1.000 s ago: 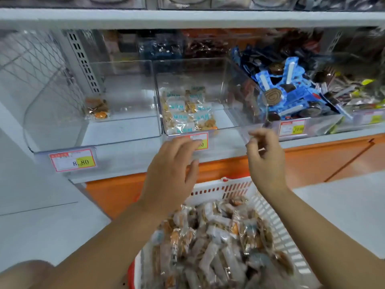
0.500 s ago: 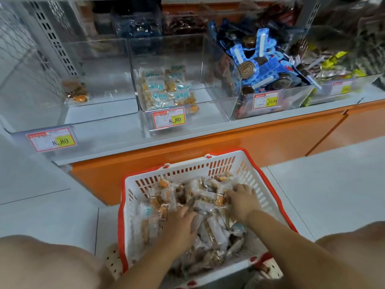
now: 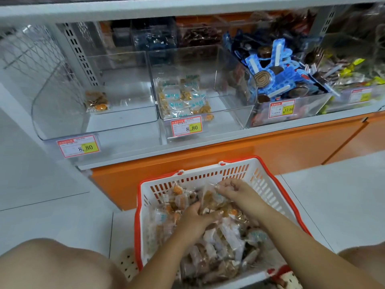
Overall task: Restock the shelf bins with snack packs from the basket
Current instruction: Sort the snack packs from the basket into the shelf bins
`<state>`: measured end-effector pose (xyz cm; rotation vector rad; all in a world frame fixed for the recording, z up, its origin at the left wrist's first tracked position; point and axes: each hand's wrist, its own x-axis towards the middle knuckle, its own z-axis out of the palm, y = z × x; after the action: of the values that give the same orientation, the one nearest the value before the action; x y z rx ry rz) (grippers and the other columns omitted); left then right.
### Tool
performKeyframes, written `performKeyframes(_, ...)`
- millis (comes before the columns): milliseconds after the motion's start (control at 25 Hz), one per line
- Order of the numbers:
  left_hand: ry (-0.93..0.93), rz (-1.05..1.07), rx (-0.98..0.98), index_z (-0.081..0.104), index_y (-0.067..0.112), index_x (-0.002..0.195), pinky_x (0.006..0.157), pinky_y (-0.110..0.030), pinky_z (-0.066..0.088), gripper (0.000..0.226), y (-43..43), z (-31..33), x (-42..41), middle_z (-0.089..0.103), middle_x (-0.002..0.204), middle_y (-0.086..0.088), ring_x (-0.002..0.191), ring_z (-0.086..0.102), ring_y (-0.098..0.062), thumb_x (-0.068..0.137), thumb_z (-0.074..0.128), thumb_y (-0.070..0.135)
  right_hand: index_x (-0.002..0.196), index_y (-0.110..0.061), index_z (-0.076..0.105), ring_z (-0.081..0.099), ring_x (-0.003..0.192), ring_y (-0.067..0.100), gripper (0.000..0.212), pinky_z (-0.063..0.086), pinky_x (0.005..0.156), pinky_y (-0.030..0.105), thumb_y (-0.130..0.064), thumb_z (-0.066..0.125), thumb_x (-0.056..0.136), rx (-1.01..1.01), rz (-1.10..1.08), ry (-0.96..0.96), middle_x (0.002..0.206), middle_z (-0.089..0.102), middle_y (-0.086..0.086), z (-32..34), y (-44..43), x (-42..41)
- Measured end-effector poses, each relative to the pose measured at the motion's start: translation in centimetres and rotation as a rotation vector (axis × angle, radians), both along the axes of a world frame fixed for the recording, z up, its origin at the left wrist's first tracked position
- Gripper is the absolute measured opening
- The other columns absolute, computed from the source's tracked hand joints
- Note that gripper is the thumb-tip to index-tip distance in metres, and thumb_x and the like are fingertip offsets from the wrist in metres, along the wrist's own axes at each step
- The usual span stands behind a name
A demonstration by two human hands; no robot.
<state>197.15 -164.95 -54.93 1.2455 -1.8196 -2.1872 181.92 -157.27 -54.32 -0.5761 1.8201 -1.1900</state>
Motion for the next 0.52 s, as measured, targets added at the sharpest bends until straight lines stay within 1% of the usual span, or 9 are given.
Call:
performKeyframes(40, 0.046, 0.041, 0.075, 0.062, 0.025, 0.110, 0.085, -0.032, 0.057, 0.027, -0.12, -0.04, -0.09, 0.075, 0.099, 0.006, 0.090, 0.073, -0.015, 0.086, 0.074, 0.023, 0.100, -0.015, 0.069, 0.071, 0.088, 0.023, 0.029, 0.057, 0.076, 0.036, -0.038, 0.072, 0.084, -0.031, -0.020, -0.081, 0.096, 0.074, 0.007, 0.24, 0.01, -0.09)
performKeyframes(80, 0.084, 0.069, 0.128, 0.063, 0.019, 0.109, 0.082, -0.031, 0.058, 0.025, -0.25, -0.08, -0.14, 0.076, 0.098, -0.001, 0.090, 0.073, -0.020, 0.087, 0.072, 0.015, 0.098, -0.009, 0.070, 0.071, 0.088, 0.025, 0.028, 0.058, 0.072, 0.035, -0.034, 0.070, 0.086, -0.075, -0.054, -0.171, 0.097, 0.074, 0.011, 0.31, 0.01, -0.28)
performKeyframes(160, 0.125, 0.088, 0.174, 0.064, 0.010, 0.111, 0.080, -0.032, 0.059, 0.025, -0.49, 0.08, -0.07, 0.075, 0.101, -0.009, 0.092, 0.073, -0.025, 0.087, 0.070, 0.009, 0.096, 0.000, 0.069, 0.071, 0.083, 0.029, 0.031, 0.058, 0.065, 0.034, -0.029, 0.068, 0.085, -0.155, -0.132, -0.288, 0.096, 0.074, 0.019, 0.48, 0.08, -0.62)
performKeyframes(240, 0.145, 0.066, 0.190, 0.064, 0.008, 0.113, 0.085, -0.037, 0.058, 0.027, -0.51, 0.05, 0.02, 0.075, 0.102, -0.010, 0.093, 0.072, -0.026, 0.087, 0.069, 0.008, 0.097, 0.004, 0.066, 0.071, 0.078, 0.031, 0.038, 0.059, 0.065, 0.036, -0.030, 0.070, 0.081, -0.190, -0.201, -0.326, 0.093, 0.073, 0.023, 0.38, 0.01, -0.93)
performKeyframes(280, 0.157, 0.060, 0.201, 0.064, 0.009, 0.113, 0.086, -0.038, 0.058, 0.027, -0.51, 0.05, 0.11, 0.075, 0.101, -0.010, 0.091, 0.073, -0.025, 0.086, 0.069, 0.008, 0.095, 0.004, 0.065, 0.071, 0.074, 0.030, 0.040, 0.058, 0.063, 0.035, -0.031, 0.072, 0.078, -0.193, -0.226, -0.330, 0.090, 0.073, 0.023, 0.39, -0.05, -0.91)
performKeyframes(320, 0.160, 0.066, 0.214, 0.063, 0.009, 0.112, 0.085, -0.037, 0.058, 0.027, -0.50, 0.17, 0.18, 0.075, 0.099, -0.009, 0.090, 0.073, -0.024, 0.086, 0.068, 0.008, 0.093, 0.003, 0.064, 0.070, 0.070, 0.029, 0.040, 0.058, 0.060, 0.033, -0.032, 0.073, 0.075, -0.190, -0.243, -0.321, 0.087, 0.073, 0.022, 0.31, -0.14, -0.87)
performKeyframes(400, 0.161, 0.071, 0.225, 0.062, 0.009, 0.113, 0.079, -0.033, 0.059, 0.027, -0.52, 0.13, 0.29, 0.075, 0.098, -0.010, 0.087, 0.073, -0.024, 0.086, 0.068, 0.008, 0.093, 0.002, 0.062, 0.070, 0.068, 0.028, 0.044, 0.058, 0.056, 0.032, -0.033, 0.074, 0.071, -0.183, -0.253, -0.310, 0.087, 0.072, 0.023, 0.24, -0.33, -0.66)
performKeyframes(480, 0.162, 0.077, 0.227, 0.061, 0.007, 0.115, 0.073, -0.030, 0.059, 0.029, -0.53, 0.14, 0.31, 0.075, 0.098, -0.012, 0.085, 0.073, -0.023, 0.087, 0.068, 0.008, 0.101, 0.003, 0.062, 0.070, 0.067, 0.025, 0.049, 0.056, 0.052, 0.030, -0.036, 0.072, 0.073, -0.192, -0.257, -0.345, 0.088, 0.072, 0.022, 0.37, -0.42, -0.57)
performKeyframes(520, 0.165, 0.086, 0.228, 0.060, 0.006, 0.116, 0.072, -0.029, 0.059, 0.029, -0.51, 0.36, 0.32, 0.075, 0.097, -0.013, 0.085, 0.073, -0.023, 0.087, 0.067, 0.008, 0.103, 0.003, 0.062, 0.068, 0.064, 0.022, 0.051, 0.054, 0.051, 0.027, -0.039, 0.069, 0.076, -0.194, -0.243, -0.379, 0.087, 0.071, 0.019, 0.60, -0.38, -0.55)
